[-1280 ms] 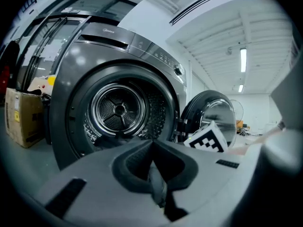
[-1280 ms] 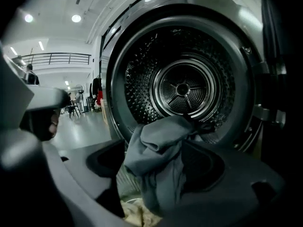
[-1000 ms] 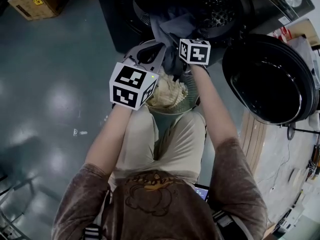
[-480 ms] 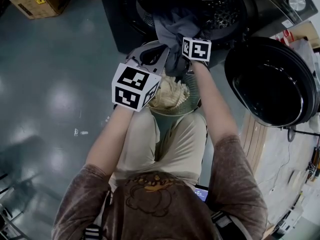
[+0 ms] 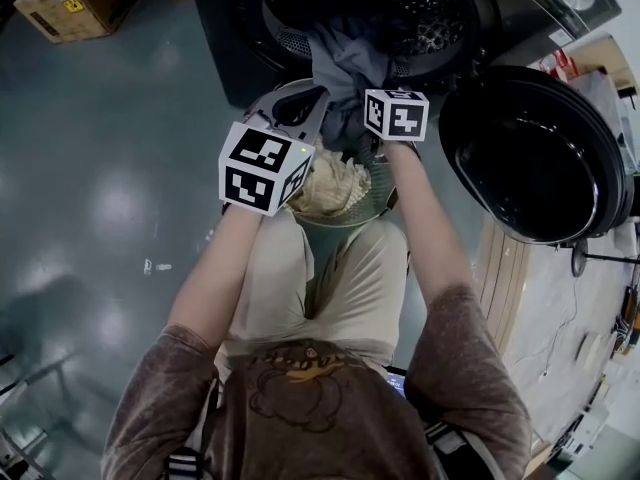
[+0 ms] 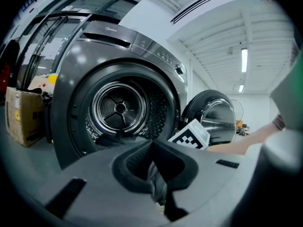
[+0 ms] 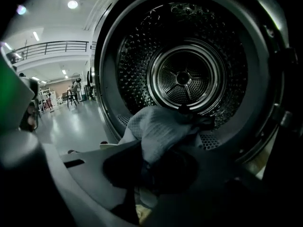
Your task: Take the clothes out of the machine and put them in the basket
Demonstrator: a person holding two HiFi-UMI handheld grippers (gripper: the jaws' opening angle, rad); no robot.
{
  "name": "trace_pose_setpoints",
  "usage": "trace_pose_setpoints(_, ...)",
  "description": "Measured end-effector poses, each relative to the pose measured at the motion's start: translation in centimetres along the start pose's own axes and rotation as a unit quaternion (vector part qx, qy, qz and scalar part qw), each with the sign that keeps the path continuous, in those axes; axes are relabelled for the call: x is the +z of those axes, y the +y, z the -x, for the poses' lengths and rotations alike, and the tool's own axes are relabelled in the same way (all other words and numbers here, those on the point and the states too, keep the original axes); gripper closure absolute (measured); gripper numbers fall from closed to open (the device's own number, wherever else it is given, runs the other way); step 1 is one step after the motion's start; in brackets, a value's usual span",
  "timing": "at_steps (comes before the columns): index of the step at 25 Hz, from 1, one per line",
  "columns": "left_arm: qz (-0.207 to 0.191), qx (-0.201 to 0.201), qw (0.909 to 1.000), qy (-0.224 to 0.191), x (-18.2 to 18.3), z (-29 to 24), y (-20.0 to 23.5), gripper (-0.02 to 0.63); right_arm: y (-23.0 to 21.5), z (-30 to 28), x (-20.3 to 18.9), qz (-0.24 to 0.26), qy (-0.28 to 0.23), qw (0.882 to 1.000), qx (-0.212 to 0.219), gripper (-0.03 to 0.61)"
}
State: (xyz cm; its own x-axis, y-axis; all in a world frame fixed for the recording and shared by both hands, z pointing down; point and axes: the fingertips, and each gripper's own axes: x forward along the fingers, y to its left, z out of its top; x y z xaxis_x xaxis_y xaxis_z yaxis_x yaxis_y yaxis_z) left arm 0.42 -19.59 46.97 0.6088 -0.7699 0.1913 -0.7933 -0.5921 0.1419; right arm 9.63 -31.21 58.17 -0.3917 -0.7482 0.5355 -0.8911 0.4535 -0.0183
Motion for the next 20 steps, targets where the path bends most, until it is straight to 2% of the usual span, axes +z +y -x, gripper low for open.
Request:
trace_pose_setpoints(7,-0.001,-0.004,1.0,-0.001,0.0,-0.2,-0.4,0.607,1.5,4.7,-1.5,-0.004,-0.004,1.0,0.024,0.509)
trace_pose_setpoints(20,0.005,-0.006,1.0,-0.002,0.0,-0.6,-0.4,0.607,5.1,11.1,-4.4,-0.019,-0.008,0.999,0.042,0.517)
